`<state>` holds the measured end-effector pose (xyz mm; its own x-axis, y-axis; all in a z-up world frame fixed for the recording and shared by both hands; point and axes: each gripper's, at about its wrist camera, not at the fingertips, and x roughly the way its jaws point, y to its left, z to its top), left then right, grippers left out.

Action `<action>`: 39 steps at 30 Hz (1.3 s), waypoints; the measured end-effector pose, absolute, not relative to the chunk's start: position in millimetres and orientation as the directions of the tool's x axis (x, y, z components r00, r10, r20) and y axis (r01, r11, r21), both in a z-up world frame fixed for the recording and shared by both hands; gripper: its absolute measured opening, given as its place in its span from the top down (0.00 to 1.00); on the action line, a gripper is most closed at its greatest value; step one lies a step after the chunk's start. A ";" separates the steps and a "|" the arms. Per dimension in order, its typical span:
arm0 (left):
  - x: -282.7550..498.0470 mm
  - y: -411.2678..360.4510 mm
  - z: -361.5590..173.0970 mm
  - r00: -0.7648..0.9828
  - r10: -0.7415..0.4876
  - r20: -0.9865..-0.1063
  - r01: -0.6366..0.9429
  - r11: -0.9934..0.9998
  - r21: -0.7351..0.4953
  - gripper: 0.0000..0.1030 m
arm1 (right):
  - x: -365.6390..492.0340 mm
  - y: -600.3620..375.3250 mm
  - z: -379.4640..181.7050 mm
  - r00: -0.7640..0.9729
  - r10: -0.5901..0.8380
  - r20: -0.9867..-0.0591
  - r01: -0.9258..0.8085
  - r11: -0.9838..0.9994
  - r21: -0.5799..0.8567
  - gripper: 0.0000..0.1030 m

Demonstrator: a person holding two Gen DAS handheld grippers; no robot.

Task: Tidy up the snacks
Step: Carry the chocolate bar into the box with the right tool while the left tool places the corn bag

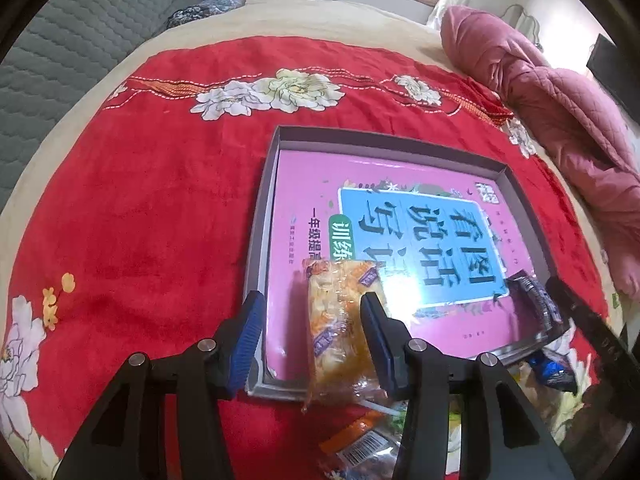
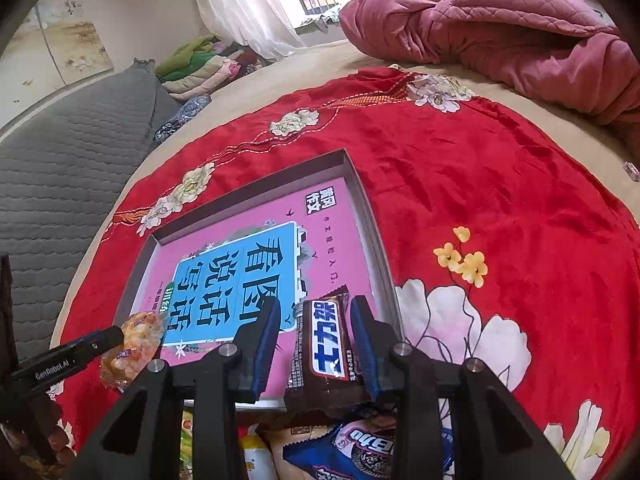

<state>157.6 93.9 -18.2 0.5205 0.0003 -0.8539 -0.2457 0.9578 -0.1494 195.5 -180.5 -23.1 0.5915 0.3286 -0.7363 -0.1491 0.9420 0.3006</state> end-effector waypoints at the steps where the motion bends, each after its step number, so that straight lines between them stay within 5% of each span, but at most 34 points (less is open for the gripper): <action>1: 155.7 93.0 -14.9 0.525 -0.003 -0.851 -0.244 0.958 -0.154 0.50 | 194.7 -180.8 -22.9 0.591 0.330 -0.736 -0.149 0.941 0.302 0.65; 39: 122.4 90.6 -7.1 0.503 -0.004 -0.864 -0.273 0.948 -0.163 0.50 | 161.8 -206.0 5.9 0.621 0.357 -0.698 -0.178 0.931 0.317 0.56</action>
